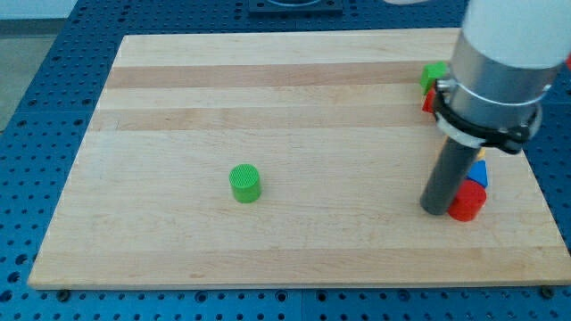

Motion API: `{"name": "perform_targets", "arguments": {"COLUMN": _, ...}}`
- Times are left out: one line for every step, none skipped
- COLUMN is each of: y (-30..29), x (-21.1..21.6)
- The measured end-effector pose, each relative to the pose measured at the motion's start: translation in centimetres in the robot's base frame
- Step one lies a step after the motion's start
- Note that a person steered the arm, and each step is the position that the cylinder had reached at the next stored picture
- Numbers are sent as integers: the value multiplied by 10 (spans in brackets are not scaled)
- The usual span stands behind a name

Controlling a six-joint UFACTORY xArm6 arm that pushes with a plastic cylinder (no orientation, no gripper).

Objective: Move the green circle towards the top center

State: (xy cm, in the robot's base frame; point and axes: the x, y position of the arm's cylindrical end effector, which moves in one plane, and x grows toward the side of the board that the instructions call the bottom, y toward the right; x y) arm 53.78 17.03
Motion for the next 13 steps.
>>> {"name": "perform_targets", "arguments": {"y": 7, "x": 4}}
{"name": "perform_targets", "arguments": {"y": 6, "x": 4}}
{"name": "perform_targets", "arguments": {"y": -50, "x": 4}}
{"name": "perform_targets", "arguments": {"y": -162, "x": 18}}
{"name": "perform_targets", "arguments": {"y": -267, "x": 14}}
{"name": "perform_targets", "arguments": {"y": -276, "x": -46}}
{"name": "perform_targets", "arguments": {"y": -228, "x": -106}}
{"name": "perform_targets", "arguments": {"y": -249, "x": -100}}
{"name": "perform_targets", "arguments": {"y": -291, "x": -45}}
{"name": "perform_targets", "arguments": {"y": -310, "x": -16}}
{"name": "perform_targets", "arguments": {"y": -249, "x": -19}}
{"name": "perform_targets", "arguments": {"y": -196, "x": -38}}
{"name": "perform_targets", "arguments": {"y": -147, "x": -61}}
